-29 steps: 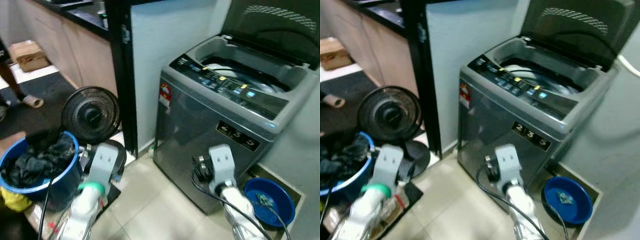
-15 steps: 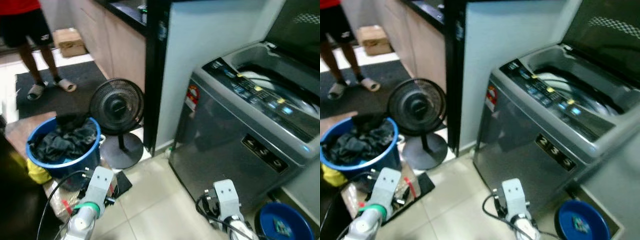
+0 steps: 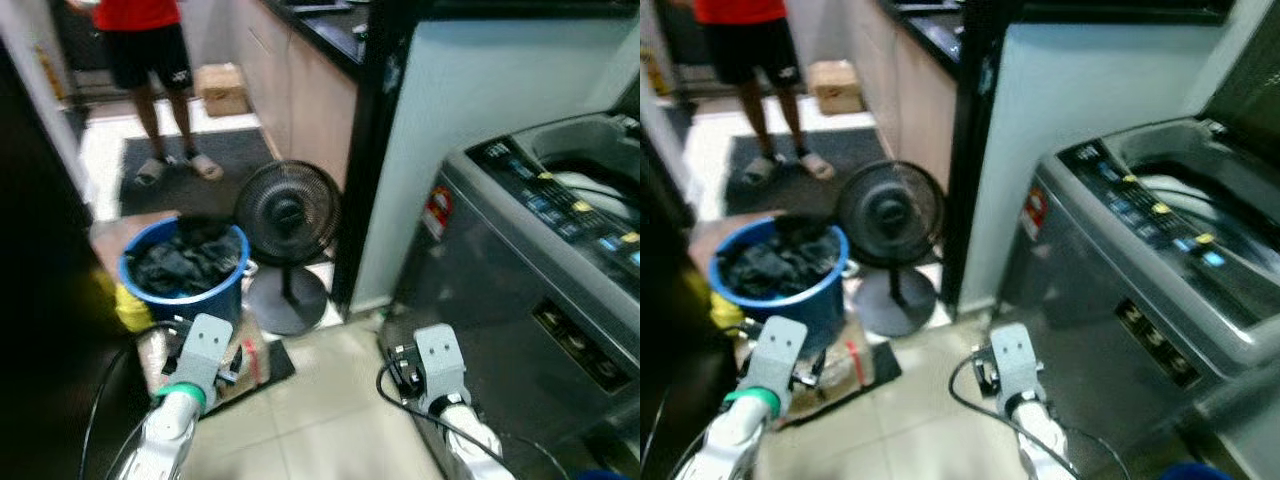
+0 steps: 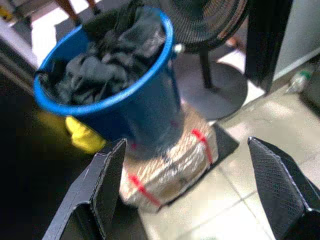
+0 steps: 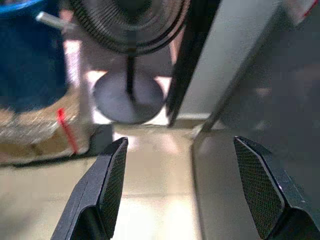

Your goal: Clothes washing

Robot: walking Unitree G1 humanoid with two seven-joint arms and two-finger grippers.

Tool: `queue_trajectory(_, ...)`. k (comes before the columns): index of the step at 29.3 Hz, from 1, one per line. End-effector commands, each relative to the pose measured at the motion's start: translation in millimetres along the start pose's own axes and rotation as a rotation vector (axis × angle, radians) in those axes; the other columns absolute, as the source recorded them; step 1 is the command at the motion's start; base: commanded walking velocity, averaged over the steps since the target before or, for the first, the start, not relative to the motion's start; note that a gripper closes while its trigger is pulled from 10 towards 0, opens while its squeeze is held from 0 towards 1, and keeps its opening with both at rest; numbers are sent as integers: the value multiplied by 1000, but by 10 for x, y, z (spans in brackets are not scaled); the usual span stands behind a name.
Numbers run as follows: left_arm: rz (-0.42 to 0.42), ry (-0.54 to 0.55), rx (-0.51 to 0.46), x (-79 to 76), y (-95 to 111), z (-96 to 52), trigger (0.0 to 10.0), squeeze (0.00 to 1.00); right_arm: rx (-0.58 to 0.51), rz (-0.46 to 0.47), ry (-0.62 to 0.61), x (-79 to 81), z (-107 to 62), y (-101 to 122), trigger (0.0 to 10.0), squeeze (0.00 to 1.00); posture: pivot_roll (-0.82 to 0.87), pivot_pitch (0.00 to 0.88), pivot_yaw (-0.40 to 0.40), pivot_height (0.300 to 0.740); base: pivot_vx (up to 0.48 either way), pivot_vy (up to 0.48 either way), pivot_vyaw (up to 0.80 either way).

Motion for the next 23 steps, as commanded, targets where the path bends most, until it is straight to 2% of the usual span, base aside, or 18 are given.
queue_trajectory(1, 14, -12, 11, -30, -42, -9, 10000, 0, 14, -7, -7, -15, -11, -40, 10000, 12, 92, 0, -22, 740, 0, 0, 700)
queue_trajectory(6, 19, -13, 13, -41, -62, -17, 10000, 0, 24, -13, -4, -1, -23, -80, 10000, 12, 92, 0, -22, 740, 0, 0, 698)
queue_trajectory(9, 24, -9, 13, -48, -74, -17, 10000, 0, 37, -24, -5, 10, -28, -112, 10000, 0, 94, 0, -23, 740, 0, 0, 0)
queue_trajectory(15, 36, 5, 1, -78, -63, 16, 10000, 0, 51, -67, -1, 51, -30, -154, 10000, 0, 93, 0, -24, 740, 389, 0, 0)
queue_trajectory(23, 36, 4, -1, -83, -64, 21, 10000, 0, 49, -69, 3, 56, -29, -156, 10000, 0, 93, 0, -24, 740, 431, 0, 0)
Point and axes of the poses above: a point about 5 cm out from each wrist's last joint towards the gripper, its own z axis pointing out of the wrist towards the gripper, its own y axis along the axis of the wrist's last joint, x = y × z, the point moved 4 cm from there along z, pointing out of the wrist towards the gripper, and after that the axes turned 3 degrees about -z, right-handed, at the moved point
